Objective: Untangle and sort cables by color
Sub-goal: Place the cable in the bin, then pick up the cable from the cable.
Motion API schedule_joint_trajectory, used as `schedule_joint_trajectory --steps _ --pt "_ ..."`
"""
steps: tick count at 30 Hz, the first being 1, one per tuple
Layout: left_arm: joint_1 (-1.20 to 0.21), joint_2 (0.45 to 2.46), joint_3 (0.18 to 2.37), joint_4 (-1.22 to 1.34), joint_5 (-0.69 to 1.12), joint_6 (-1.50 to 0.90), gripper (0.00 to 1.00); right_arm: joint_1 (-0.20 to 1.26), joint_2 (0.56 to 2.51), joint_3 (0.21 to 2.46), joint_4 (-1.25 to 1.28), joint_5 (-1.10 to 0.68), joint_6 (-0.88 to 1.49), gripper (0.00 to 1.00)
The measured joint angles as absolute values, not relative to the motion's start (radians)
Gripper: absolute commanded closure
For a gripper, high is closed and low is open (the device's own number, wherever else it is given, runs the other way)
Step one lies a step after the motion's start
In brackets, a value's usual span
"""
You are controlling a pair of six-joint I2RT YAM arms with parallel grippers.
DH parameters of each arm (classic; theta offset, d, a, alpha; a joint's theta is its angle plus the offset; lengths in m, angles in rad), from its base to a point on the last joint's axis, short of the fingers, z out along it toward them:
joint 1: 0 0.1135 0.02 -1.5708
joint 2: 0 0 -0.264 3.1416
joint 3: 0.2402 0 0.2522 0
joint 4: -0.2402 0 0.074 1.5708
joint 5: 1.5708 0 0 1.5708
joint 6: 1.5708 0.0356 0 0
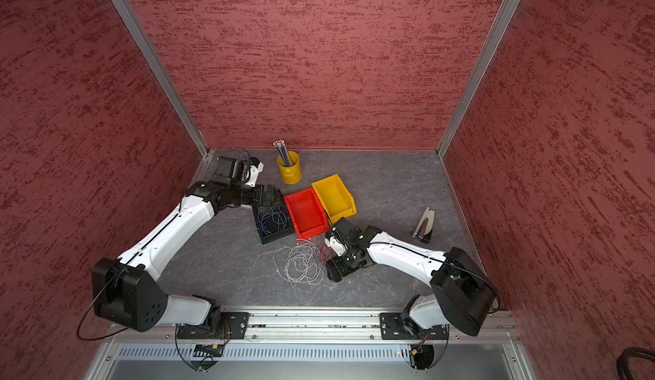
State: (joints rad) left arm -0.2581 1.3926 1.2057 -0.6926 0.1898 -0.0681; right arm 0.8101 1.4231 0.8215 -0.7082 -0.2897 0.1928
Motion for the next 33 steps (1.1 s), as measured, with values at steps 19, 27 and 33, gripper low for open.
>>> schedule_joint_trajectory --steps 19,27,33 --pt "-0.25 1.367 1.17 -0.679 0.218 -0.093 0.0 0.849 1.515 0.878 -0.714 -0.217 0.146 0.59" --pt "-0.245 1.365 1.17 -0.678 0.242 -0.101 0.0 0.853 1.493 0.911 -0.77 -0.146 0.155 1.0" --pt "-0.238 1.314 1.158 -0.633 0.306 -0.126 0.0 0.854 1.354 0.974 -0.864 -0.09 0.164 1.0"
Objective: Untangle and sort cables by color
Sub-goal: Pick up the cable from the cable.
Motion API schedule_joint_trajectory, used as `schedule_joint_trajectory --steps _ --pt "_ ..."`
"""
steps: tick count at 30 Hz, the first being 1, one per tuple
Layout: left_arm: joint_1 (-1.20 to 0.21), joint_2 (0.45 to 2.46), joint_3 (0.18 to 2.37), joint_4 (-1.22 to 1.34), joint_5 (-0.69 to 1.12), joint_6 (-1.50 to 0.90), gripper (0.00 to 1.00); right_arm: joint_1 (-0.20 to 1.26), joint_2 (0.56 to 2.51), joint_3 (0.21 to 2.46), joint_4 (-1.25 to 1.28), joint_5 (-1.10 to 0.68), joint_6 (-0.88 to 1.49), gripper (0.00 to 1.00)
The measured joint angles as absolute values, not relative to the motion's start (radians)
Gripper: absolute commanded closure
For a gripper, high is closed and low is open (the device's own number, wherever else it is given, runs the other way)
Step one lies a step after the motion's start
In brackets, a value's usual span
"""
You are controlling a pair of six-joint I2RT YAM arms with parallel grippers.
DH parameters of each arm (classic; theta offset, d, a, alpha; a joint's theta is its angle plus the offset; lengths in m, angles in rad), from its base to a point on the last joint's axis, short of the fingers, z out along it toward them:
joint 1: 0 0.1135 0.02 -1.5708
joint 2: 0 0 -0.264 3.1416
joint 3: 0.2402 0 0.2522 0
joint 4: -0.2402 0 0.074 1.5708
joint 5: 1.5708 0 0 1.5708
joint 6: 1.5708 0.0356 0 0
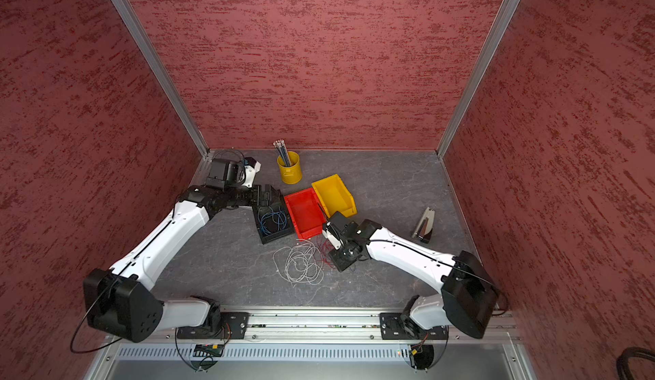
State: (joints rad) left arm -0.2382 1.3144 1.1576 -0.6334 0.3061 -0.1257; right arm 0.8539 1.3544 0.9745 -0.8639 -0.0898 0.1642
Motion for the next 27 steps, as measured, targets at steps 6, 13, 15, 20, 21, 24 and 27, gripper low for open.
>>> schedule_joint_trajectory --steps 6,13,15,20,21,24,27 --pt "-0.173 1.187 1.057 -0.453 0.489 -0.243 0.0 0.854 1.235 1.084 -0.935 -0.04 0.168 1.0" --pt "-0.099 1.13 0.994 -0.271 0.641 -0.444 0.0 0.854 1.105 1.148 -0.929 0.04 0.19 1.0" --pt "-0.099 1.119 0.994 -0.235 0.671 -0.474 0.0 0.854 1.069 1.152 -0.916 0.064 0.199 1.0" --pt "-0.099 1.105 0.994 -0.127 0.778 -0.53 0.0 0.854 1.015 1.171 -0.882 0.13 0.207 1.0" --pt "-0.099 1.107 0.994 -0.109 0.8 -0.543 0.0 0.854 1.007 1.174 -0.871 0.146 0.208 1.0" --pt "-0.099 1.112 0.994 -0.062 0.857 -0.58 0.0 0.854 0.978 1.189 -0.844 0.199 0.206 1.0" --pt "-0.103 1.12 0.994 -0.019 0.901 -0.616 0.0 0.854 0.964 1.229 -0.827 0.242 0.194 1.0"
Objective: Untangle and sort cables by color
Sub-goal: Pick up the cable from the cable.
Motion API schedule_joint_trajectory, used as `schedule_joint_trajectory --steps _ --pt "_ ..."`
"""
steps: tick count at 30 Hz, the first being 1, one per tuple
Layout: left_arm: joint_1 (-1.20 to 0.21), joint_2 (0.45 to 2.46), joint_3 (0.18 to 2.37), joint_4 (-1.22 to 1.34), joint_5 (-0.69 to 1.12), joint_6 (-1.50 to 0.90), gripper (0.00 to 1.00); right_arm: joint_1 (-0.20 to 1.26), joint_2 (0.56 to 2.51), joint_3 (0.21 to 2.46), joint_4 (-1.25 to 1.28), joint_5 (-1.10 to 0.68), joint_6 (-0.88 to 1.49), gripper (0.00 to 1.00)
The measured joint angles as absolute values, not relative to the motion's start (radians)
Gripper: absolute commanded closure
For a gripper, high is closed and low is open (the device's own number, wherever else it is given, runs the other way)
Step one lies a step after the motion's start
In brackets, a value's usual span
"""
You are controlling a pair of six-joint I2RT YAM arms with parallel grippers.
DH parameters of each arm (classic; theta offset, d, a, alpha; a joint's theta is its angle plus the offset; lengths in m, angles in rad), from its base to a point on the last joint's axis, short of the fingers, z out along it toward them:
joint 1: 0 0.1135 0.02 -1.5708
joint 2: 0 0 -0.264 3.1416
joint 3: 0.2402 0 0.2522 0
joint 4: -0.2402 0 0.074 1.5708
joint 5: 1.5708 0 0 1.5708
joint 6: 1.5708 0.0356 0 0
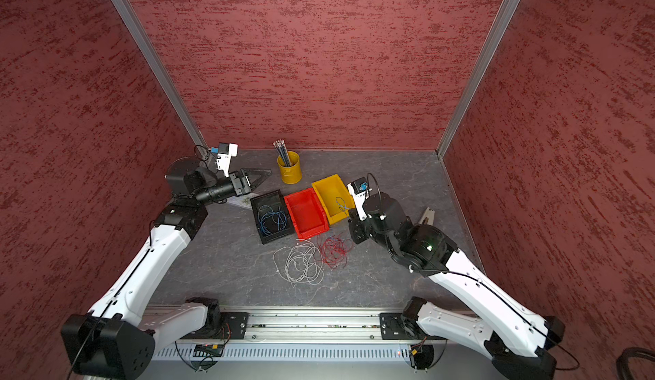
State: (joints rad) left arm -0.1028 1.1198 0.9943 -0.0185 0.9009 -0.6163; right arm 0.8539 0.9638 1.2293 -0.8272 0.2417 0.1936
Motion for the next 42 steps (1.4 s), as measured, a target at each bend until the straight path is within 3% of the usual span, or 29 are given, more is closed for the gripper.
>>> schedule_joint_trajectory --steps 11,21,30,42 --pt "-0.159 1.172 1.019 0.076 0.976 -0.71 0.0 0.807 1.025 1.411 -0.757 0.205 0.181 1.0" --pt "-0.214 1.21 1.127 0.081 0.994 -0.639 0.0 0.669 1.202 1.599 -0.756 -0.234 0.245 1.0" --pt "-0.277 1.242 1.248 -0.11 1.005 -0.297 0.0 0.635 1.341 1.678 -0.723 -0.602 0.337 1.0" --pt "-0.263 1.237 1.273 -0.225 1.078 0.088 0.0 0.627 1.431 1.746 -0.715 -0.81 0.409 1.0"
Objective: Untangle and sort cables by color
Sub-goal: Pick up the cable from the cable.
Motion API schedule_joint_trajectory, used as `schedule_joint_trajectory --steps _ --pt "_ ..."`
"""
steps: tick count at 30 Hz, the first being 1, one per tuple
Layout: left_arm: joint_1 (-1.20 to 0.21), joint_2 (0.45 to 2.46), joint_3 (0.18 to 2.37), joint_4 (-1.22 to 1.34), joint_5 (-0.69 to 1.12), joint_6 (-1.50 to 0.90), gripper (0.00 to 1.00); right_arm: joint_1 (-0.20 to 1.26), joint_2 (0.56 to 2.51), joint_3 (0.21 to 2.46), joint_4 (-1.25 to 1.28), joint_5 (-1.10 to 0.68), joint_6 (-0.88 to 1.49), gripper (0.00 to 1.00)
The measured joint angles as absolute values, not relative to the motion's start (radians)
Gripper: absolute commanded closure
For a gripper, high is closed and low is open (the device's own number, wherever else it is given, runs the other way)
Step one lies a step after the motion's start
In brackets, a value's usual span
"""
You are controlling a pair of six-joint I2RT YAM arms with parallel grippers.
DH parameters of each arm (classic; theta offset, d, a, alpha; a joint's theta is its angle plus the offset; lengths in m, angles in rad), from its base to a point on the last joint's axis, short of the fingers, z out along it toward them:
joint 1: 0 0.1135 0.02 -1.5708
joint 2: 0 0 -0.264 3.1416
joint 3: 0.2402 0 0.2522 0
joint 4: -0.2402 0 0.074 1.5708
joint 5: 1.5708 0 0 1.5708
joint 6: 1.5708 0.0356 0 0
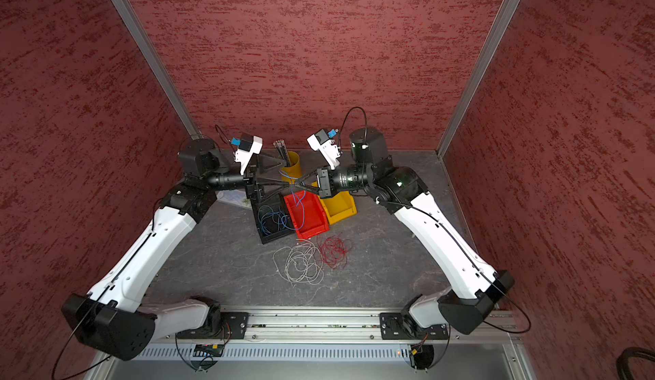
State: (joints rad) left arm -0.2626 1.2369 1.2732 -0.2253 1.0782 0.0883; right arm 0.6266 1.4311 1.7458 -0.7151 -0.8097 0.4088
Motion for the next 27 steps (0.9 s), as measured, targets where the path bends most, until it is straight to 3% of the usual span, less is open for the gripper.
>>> schedule_joint_trajectory --steps 3,12,17,19,25,26,27 --pt "-0.262 1.225 1.273 -0.228 1.092 0.15 0.05 0.622 1.445 1.746 -0.715 -0.834 0.416 1.0" --pt "-0.27 1.21 1.294 -0.246 1.151 0.262 0.33 0.61 1.468 1.746 -0.707 -0.872 0.433 1.0" --pt "-0.271 1.219 1.341 -0.287 1.169 0.305 0.88 0.608 1.487 1.746 -0.707 -0.873 0.438 1.0" --pt "-0.271 1.228 1.351 -0.291 1.177 0.309 1.0 0.606 1.487 1.746 -0.706 -0.873 0.439 1.0" --pt "-0.275 1.258 1.36 -0.331 1.189 0.322 1.0 0.606 1.487 1.746 -0.699 -0.873 0.449 1.0" --pt "-0.275 1.258 1.36 -0.342 1.189 0.328 0.96 0.605 1.487 1.746 -0.699 -0.873 0.452 1.0" --pt "-0.275 1.258 1.36 -0.35 1.189 0.336 0.73 0.605 1.487 1.746 -0.699 -0.873 0.453 1.0"
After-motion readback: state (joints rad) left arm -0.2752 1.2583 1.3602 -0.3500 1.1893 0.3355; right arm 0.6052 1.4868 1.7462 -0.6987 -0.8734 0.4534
